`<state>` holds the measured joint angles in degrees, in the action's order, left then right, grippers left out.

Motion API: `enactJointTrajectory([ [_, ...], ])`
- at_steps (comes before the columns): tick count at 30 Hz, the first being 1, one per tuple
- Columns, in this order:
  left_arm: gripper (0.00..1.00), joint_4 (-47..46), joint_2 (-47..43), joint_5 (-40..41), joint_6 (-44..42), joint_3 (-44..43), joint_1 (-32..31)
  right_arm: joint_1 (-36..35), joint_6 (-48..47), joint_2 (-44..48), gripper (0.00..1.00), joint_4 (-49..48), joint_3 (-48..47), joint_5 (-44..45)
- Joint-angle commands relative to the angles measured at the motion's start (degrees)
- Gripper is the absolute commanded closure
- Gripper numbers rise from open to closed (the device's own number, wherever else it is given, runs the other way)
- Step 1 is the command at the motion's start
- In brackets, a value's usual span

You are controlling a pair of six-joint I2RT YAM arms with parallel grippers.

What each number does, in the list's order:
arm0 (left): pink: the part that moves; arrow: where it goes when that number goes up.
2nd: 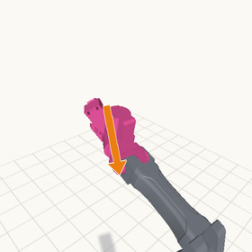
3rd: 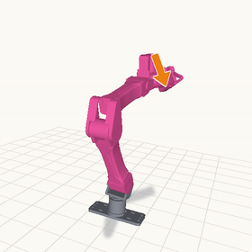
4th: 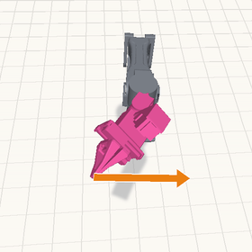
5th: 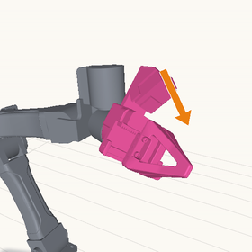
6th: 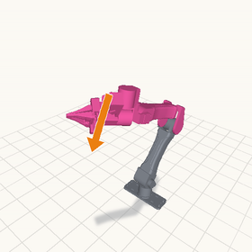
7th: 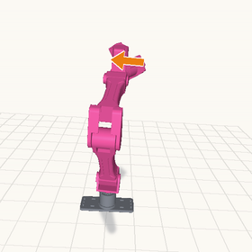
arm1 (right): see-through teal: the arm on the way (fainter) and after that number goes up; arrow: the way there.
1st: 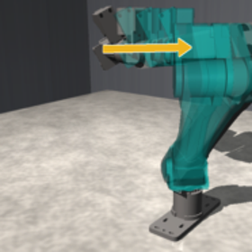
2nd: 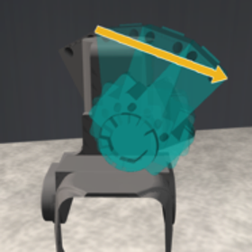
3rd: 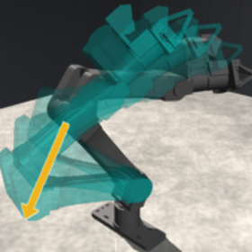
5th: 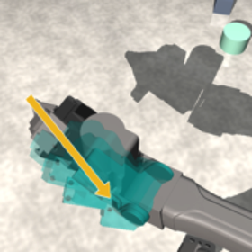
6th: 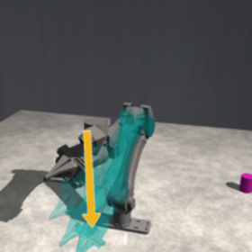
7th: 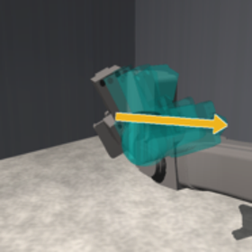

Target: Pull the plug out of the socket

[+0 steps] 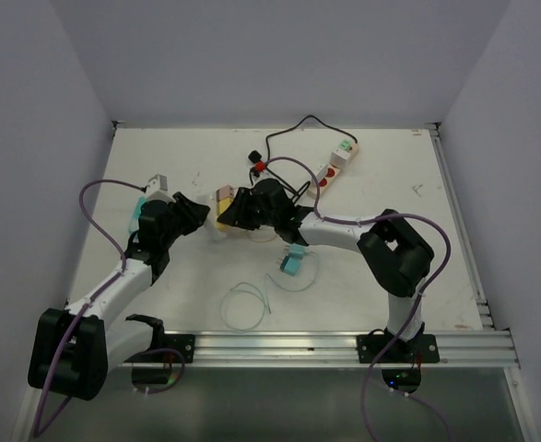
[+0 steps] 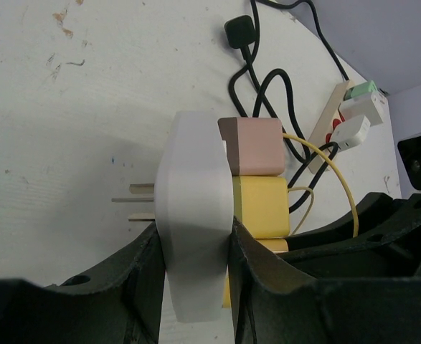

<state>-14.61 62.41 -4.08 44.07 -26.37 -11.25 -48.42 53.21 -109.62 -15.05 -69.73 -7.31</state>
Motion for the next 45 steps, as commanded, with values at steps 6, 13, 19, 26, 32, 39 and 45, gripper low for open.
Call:
enactJointTrajectory([
  [6,0.72,-4.11,-1.85,0.65,0.39,-0.17,-0.71,-0.09,1.63,0.20,1.00,-3.67,-1.55,0.90],
  [13,0.29,-4.64,-0.63,0.12,1.72,1.50,-0.97,-0.18,1.90,0.55,1.00,-4.20,-1.72,0.02],
  [19,0.27,-4.38,1.30,2.22,2.86,1.50,-1.67,-0.18,2.16,0.73,1.00,-4.46,-1.46,-0.25],
  [26,0.33,-3.41,5.00,6.53,4.26,0.00,-3.69,-0.36,2.25,0.46,1.00,-4.38,-1.98,-1.04],
  [32,0.72,-3.32,4.91,10.31,3.65,-0.44,-4.14,-0.44,2.95,1.25,1.00,-3.85,-0.85,-1.13],
  [39,1.00,-0.78,3.16,18.56,-0.13,-0.70,-4.22,-0.27,4.36,5.29,1.00,3.53,0.21,1.51],
  [45,1.00,0.81,2.80,24.28,-3.55,-1.49,-4.22,1.75,5.67,10.21,1.00,8.45,3.11,3.09],
])
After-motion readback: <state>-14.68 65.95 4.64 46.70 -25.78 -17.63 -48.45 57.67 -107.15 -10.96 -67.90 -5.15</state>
